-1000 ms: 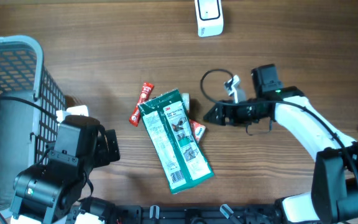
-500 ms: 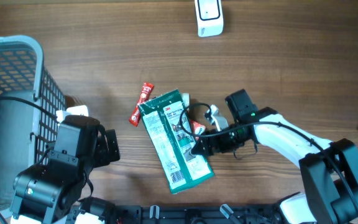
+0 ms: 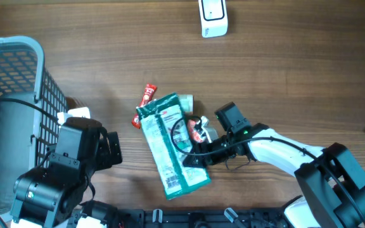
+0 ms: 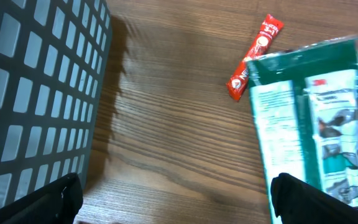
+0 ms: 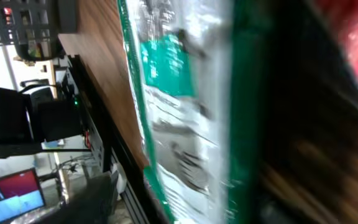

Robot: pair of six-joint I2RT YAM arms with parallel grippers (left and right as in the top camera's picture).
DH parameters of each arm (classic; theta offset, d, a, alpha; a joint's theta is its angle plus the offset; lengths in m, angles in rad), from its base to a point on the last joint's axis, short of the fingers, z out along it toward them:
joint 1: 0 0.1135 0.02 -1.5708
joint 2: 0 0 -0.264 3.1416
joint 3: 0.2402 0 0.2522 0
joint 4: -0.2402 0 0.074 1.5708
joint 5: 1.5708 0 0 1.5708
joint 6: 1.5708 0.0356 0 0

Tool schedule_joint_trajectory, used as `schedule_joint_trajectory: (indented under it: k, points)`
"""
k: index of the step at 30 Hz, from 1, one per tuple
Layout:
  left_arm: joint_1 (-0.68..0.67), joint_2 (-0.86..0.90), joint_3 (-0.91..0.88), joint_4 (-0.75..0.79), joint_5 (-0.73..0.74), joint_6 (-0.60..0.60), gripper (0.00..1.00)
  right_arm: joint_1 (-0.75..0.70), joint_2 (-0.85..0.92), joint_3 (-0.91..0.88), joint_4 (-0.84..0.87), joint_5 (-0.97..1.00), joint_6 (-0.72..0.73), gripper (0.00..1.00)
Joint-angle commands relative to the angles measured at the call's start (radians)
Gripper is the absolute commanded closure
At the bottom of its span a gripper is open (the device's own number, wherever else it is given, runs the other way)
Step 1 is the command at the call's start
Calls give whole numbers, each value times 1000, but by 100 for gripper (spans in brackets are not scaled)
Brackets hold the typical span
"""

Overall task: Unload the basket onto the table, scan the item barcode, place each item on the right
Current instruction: 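Regrip the gloves pack edge and lift it with the right gripper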

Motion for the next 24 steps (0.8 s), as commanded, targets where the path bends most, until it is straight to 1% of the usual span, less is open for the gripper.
schedule_joint_trajectory:
  k: [1,2,5,8,10,12,18,24]
  points:
    - [-2,0,2,2,5,-17,0,4,6,-6,12,21,27,91]
    - [-2,0,2,2,5,-16,0,4,6,-6,26,18,29,96]
    - [-2,0,2,2,5,-17,0,4,6,-6,120,-57,31,96]
    - [-2,0,2,2,5,-17,0,4,6,-5,157,-100,51,96]
    - [-2,0,2,2,5,-16,0,-3,3,-4,207,-217,62,95]
    - [-2,0,2,2,5,-17,0,-12,-8,-4,233,-262,81,95]
    - [-2,0,2,-1,-11,-16,0,-24,-69,-4,239,-271,69,95]
    - [-2,0,2,0,-10,-16,0,-24,-126,-4,229,-207,69,95]
